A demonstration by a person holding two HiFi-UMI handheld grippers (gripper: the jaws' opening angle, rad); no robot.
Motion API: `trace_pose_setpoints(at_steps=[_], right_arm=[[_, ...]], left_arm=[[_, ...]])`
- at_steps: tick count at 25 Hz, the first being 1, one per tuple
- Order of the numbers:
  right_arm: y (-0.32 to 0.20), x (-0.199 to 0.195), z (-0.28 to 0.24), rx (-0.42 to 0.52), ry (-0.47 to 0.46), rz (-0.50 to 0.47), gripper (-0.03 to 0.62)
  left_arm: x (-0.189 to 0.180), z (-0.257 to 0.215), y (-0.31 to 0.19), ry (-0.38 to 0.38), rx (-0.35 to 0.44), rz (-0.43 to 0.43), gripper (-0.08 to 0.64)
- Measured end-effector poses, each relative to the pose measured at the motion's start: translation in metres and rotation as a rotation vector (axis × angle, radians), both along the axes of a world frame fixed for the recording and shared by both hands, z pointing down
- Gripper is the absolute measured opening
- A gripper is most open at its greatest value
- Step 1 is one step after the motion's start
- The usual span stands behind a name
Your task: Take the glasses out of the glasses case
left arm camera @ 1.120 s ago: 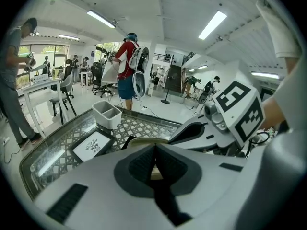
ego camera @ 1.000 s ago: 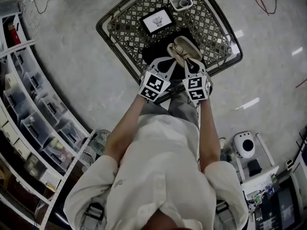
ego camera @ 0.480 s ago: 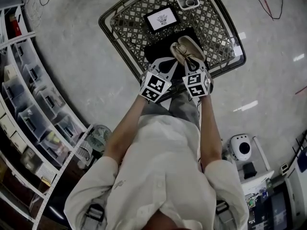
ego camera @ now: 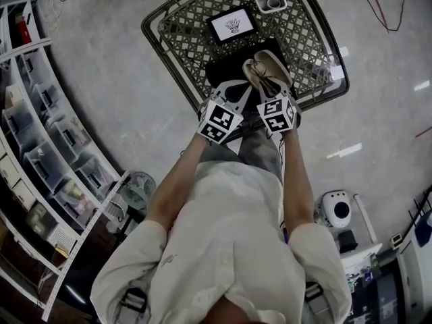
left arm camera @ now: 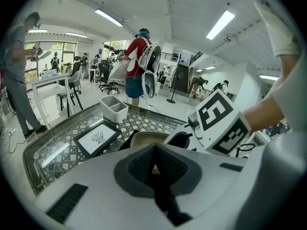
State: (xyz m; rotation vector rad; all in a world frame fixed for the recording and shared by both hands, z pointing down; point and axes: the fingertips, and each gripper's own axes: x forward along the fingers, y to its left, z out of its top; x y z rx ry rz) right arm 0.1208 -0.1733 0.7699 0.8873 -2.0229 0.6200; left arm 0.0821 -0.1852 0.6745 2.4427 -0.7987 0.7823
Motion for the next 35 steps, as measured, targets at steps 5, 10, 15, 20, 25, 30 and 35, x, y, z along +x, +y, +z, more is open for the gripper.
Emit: trace_pose_setpoints(at_steps=[5,10,15,20,25,30,35], right_arm=[[-0.001,-0.001,0.005,-0.012,0.007,-0.017,0.089],[0.001,-0.003,0.016,-0.029,0.021,-0.035,0.097],[0.001,-0.002,0.022,-0.028,0.035,-0.032,0.091],[-0.002,-0.001,0.023,-0.007,0.049,-0.029,0.069],[0.002,-0.004,0.031,-0.009,0.076,-0.048,0.025],[0.003,-0.005,0.032,-0.018,0.064,-0.031,0.023],[0.000,-0.004,0.031,-0.020,0.059,-0.030,0.021]], left_arm=[[0.001,0.002,0.001,-0.005,-0.010,0.003,0.012],[0.001,0.005,0.000,-0.008,-0.013,0.003,0.012],[-0.002,0.006,0.001,-0.012,-0.016,0.005,0.012],[-0.003,0.006,0.003,-0.016,-0.018,0.007,0.012],[-0.004,0.007,0.006,-0.018,-0.017,0.012,0.012],[-0.008,0.007,0.006,-0.020,-0.018,0.014,0.012],[-0.009,0.007,0.005,-0.019,-0.014,0.013,0.012]])
